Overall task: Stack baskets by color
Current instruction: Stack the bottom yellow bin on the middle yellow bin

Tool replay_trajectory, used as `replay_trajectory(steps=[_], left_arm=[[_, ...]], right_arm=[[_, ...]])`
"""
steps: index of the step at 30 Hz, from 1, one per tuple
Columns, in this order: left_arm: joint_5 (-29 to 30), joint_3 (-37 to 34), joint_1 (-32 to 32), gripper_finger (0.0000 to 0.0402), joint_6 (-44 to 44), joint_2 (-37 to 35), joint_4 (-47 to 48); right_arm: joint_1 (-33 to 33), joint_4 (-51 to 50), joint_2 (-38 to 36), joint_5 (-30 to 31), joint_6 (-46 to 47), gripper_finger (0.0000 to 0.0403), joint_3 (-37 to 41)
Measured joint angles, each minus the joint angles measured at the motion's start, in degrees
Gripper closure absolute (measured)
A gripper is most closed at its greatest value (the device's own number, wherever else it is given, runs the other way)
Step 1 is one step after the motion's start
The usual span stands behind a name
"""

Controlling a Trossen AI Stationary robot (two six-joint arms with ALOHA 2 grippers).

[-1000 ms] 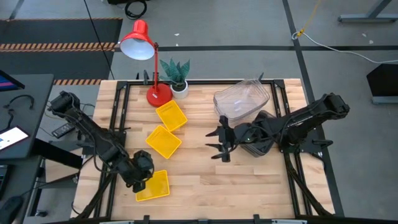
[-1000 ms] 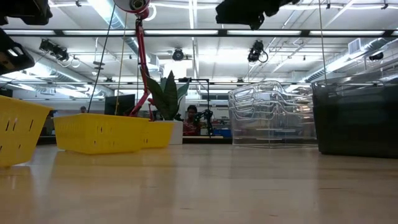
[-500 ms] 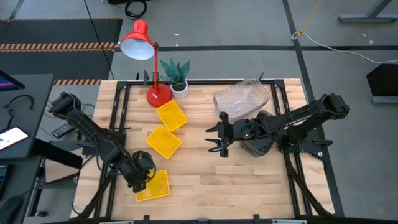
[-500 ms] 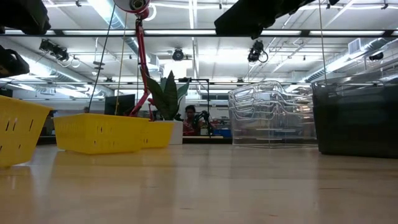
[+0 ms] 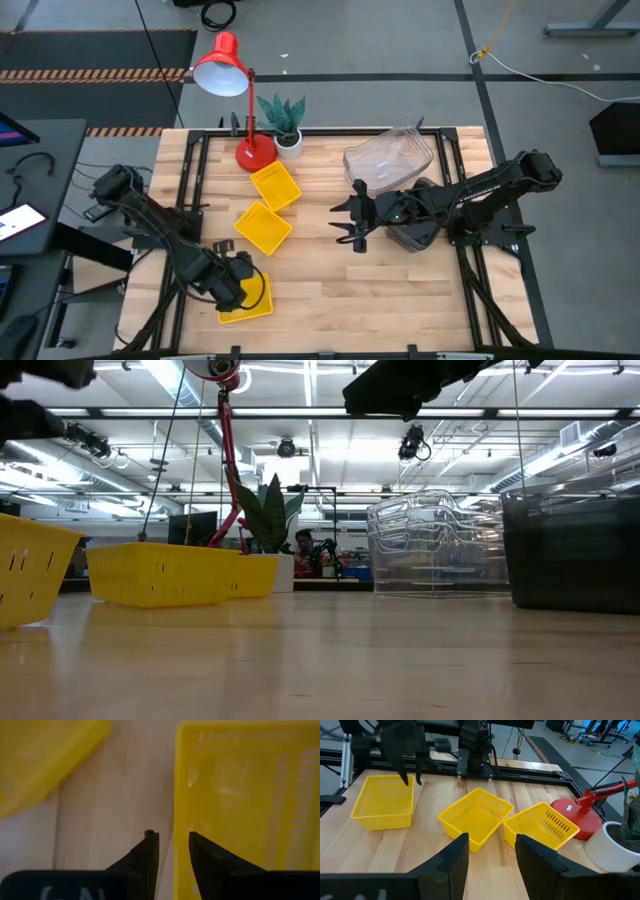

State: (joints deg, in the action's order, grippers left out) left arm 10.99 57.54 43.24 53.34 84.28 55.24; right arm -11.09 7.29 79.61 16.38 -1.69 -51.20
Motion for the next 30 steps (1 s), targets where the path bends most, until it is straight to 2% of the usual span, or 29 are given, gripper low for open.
replay_trajectory(steps=[6,11,20,25,30], left_arm=[[-4.62,-0.04,-1.12,0.0289,0.00,3.07,-0.33],[-5.13,-0.19,-1.03,0.0289,0.05,3.60,-0.81],[-5.48,-3.94,-1.07,0.0292,1.08,3.57,-7.03],[-5.73,-5.72,-1.07,0.0317,1.14,3.57,-9.06],[-5.95,-5.92,-1.56,0.0370,-0.01,3.56,-9.07]], right_arm=[[-0.02,0.01,0.00,-1.48,0.02,0.0237,0.00],[-0.02,-0.02,0.00,-1.49,0.02,0.0237,0.00],[-0.07,0.00,0.00,-1.62,0.02,0.0237,0.00],[-0.07,0.00,0.00,-1.62,0.02,0.0237,0.00],[-0.07,0.00,0.00,-1.62,0.02,0.0237,0.00]])
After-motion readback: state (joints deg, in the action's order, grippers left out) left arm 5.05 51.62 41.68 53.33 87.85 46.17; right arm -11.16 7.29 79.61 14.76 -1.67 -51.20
